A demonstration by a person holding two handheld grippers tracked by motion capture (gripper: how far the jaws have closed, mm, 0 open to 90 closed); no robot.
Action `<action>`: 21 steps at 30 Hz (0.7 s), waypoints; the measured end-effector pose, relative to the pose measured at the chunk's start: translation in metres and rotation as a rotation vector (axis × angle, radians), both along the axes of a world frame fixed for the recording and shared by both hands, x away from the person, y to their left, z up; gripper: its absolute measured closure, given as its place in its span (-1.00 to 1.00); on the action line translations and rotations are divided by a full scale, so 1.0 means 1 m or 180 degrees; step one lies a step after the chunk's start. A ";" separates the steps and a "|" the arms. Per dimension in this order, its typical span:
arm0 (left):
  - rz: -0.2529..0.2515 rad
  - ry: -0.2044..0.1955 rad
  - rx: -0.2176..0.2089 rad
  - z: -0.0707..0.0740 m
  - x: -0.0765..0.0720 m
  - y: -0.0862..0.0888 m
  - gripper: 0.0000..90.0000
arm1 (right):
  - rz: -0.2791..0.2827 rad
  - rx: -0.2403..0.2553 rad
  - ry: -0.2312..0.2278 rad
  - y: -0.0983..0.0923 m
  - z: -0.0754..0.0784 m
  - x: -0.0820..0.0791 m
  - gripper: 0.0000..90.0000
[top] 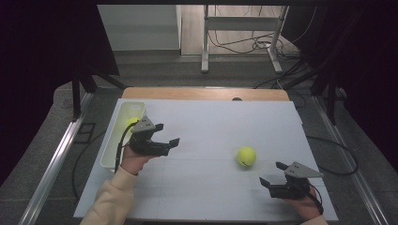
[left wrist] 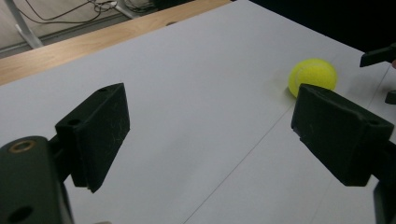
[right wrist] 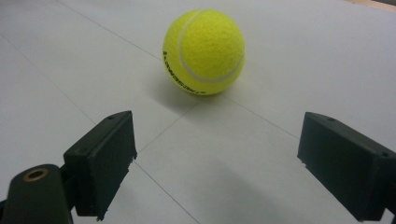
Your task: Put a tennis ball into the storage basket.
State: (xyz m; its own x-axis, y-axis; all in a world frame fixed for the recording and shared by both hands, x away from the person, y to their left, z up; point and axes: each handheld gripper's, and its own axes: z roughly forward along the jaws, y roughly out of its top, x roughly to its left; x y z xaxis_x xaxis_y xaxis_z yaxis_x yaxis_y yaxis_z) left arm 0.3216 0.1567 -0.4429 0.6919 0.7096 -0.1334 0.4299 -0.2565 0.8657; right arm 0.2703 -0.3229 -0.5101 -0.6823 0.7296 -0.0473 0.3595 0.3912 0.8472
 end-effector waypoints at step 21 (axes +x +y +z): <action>-0.0330 0.0110 0.0053 -0.011 0.000 -0.029 -0.73 | -0.0015 0.0009 0.0008 0.002 0.000 0.001 -0.74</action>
State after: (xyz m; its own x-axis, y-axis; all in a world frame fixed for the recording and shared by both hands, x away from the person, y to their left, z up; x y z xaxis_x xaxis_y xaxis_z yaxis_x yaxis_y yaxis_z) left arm 0.3217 0.1279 -0.4539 0.7568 0.6369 -0.1472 0.4299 -0.3153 0.8461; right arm 0.2711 -0.3214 -0.5098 -0.6790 0.7329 -0.0437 0.3634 0.3872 0.8474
